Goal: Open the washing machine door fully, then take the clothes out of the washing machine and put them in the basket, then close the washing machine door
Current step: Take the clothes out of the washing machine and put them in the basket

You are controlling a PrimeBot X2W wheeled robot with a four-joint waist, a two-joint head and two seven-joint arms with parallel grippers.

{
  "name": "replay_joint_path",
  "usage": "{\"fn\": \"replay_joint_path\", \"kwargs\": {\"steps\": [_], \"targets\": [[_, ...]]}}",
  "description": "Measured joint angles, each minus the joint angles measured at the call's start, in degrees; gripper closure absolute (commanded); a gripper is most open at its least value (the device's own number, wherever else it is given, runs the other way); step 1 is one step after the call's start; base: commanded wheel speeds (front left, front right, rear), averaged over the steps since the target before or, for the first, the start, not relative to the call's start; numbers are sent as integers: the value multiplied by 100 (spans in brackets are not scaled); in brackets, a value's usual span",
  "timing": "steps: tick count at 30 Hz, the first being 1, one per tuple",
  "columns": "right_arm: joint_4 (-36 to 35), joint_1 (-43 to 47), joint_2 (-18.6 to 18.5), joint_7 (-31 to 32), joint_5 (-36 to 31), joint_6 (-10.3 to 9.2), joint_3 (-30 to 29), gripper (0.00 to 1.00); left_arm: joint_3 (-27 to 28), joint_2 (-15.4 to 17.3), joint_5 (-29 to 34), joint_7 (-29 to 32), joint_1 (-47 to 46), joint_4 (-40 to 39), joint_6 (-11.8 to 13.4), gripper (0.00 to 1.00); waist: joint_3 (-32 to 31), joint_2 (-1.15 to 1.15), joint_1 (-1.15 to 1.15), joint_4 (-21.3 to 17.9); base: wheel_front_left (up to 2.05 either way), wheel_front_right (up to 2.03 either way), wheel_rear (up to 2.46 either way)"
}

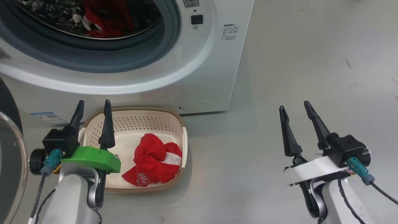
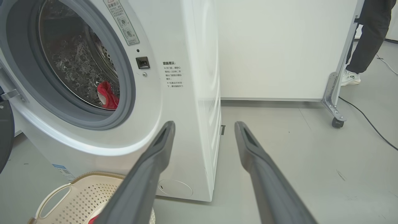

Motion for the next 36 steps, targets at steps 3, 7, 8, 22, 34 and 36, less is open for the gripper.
{"fn": "replay_joint_path", "kwargs": {"steps": [3,7,8,22,34,36], "targets": [[19,94,0,0,5,-18,-21,0,-23,0,69,0,211,-229,34,0,-150,0,0,61,0,0,0],[30,175,2,0,19,-49,-31,0,-55,1,110,0,553,-456,68,0,-353,0,0,118,0,0,0],[30,211,3,0,22,-58,-38,0,-73,1,137,0,641,-506,87,0,-403,0,0,128,0,0,0],[35,747,19,0,120,-207,-83,0,-291,10,282,0,1688,-1063,189,0,-1000,0,0,169,0,0,0],[-49,1081,29,1,168,-346,21,0,-416,30,282,0,2318,-1424,350,0,-1305,0,0,70,0,0,0],[-69,1087,29,1,170,-347,35,0,-425,32,282,0,2352,-1494,371,0,-1311,0,0,60,0,0,0]]}}
